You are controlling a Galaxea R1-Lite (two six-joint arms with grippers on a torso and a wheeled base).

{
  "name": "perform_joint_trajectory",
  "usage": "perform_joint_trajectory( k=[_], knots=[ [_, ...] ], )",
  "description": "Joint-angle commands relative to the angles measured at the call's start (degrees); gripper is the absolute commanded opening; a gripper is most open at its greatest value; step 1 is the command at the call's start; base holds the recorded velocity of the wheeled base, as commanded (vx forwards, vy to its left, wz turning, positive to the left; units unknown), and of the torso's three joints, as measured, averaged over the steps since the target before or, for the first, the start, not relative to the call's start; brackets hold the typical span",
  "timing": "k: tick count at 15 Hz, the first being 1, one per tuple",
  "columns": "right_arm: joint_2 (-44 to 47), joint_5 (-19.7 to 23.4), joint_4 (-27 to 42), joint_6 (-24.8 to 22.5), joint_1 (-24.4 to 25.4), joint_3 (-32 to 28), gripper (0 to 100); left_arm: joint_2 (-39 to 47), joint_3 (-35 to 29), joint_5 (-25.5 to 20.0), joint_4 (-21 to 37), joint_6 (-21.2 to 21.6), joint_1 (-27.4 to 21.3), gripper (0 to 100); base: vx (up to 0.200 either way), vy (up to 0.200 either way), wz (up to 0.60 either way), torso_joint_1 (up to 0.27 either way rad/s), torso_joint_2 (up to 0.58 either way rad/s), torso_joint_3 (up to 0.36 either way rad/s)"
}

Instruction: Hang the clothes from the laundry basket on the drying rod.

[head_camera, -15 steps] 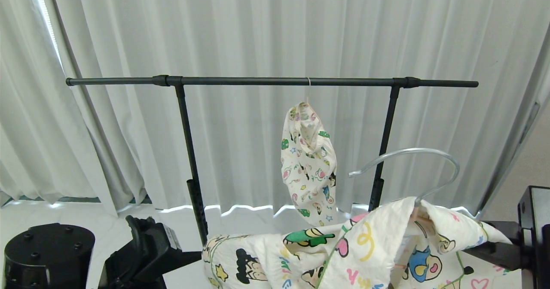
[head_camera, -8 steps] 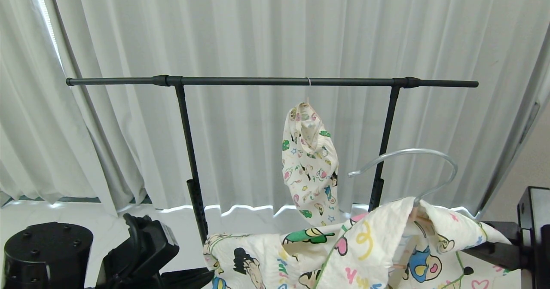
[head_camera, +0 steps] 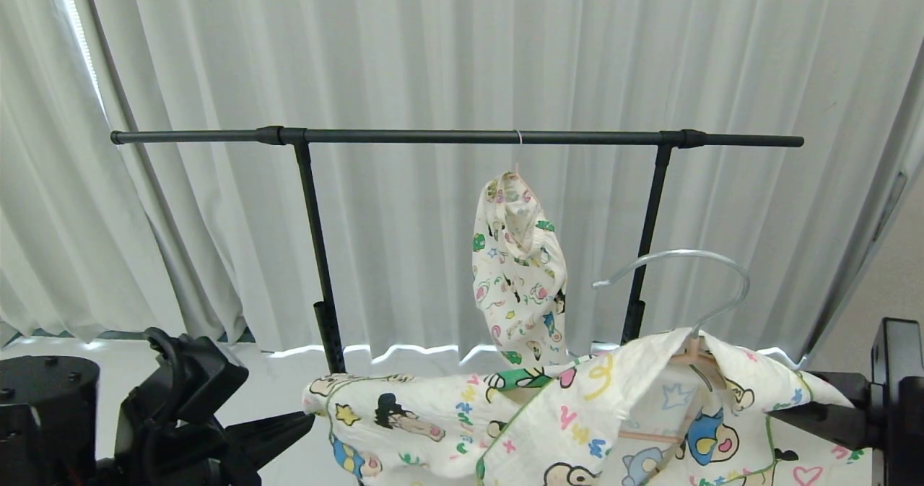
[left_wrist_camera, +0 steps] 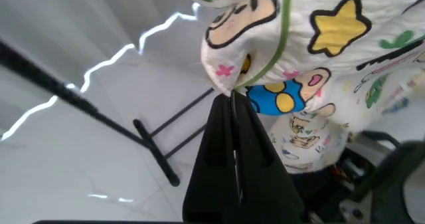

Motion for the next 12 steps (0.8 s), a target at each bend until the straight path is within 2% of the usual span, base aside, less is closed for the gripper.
perform_joint_trajectory(
  k=[1, 4, 7, 9, 12],
  knots=[
    [0.09, 0.03, 0.03, -0.01, -0.54, 0.80, 0, -4.25, -0.30, -0.01, -0.03, -0.63, 1.46, 0, 0.000, 0.000, 0.00, 0.000, 0.00, 0.000],
    [0.09, 0.12, 0.03, -0.01, -1.51, 2.65, 0, -9.17, 0.13, -0.01, -0.03, -3.79, 1.73, 0, 0.000, 0.000, 0.00, 0.000, 0.00, 0.000],
    [0.00, 0.03, 0.03, -0.10, -1.77, 2.74, 0, -9.34, 0.49, -0.01, -0.03, -4.32, 2.34, 0, 0.000, 0.000, 0.00, 0.000, 0.00, 0.000],
    [0.00, 0.03, 0.21, -0.45, -2.74, 2.82, 0, -9.43, -0.22, -0.01, -0.03, -4.49, 5.86, 0, 0.000, 0.000, 0.00, 0.000, 0.00, 0.000],
    [0.44, 0.03, 0.38, -0.89, -2.74, 3.00, 0, -10.57, -6.54, -0.01, -0.03, -9.06, 6.38, 0, 0.000, 0.000, 0.00, 0.000, 0.00, 0.000]
  ],
)
